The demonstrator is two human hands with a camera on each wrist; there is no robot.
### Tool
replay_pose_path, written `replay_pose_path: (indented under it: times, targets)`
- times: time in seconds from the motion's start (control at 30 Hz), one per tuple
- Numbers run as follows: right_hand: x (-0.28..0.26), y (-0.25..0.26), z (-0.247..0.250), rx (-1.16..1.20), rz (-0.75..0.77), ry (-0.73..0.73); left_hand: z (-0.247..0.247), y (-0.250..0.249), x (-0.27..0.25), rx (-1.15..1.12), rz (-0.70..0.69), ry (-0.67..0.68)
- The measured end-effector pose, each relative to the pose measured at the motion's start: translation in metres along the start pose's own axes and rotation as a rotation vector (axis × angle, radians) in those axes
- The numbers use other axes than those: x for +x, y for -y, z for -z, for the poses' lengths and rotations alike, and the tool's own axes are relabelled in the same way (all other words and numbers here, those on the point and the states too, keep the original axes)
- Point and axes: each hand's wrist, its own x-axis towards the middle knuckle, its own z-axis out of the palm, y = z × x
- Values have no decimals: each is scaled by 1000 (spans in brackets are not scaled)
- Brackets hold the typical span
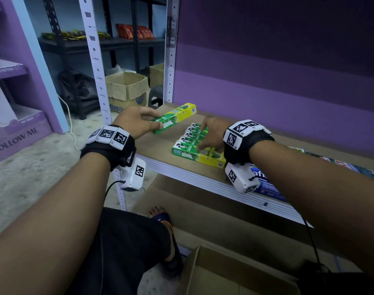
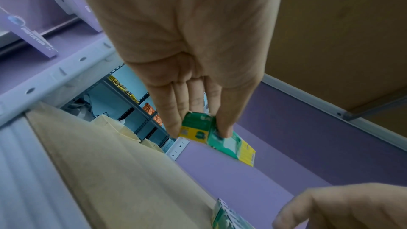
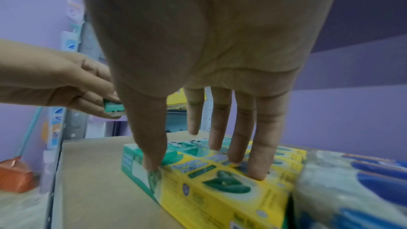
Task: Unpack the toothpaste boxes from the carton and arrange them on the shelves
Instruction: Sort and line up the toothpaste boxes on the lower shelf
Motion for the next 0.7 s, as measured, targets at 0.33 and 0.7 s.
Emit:
replay_pose_path:
  times: [0.33, 0.7]
  targets:
    - [-39, -16, 24, 78, 75, -66, -6, -24, -25, 1, -190, 312]
    - [-68, -20, -1, -69, 99, 26, -20, -15, -33, 151, -151, 513]
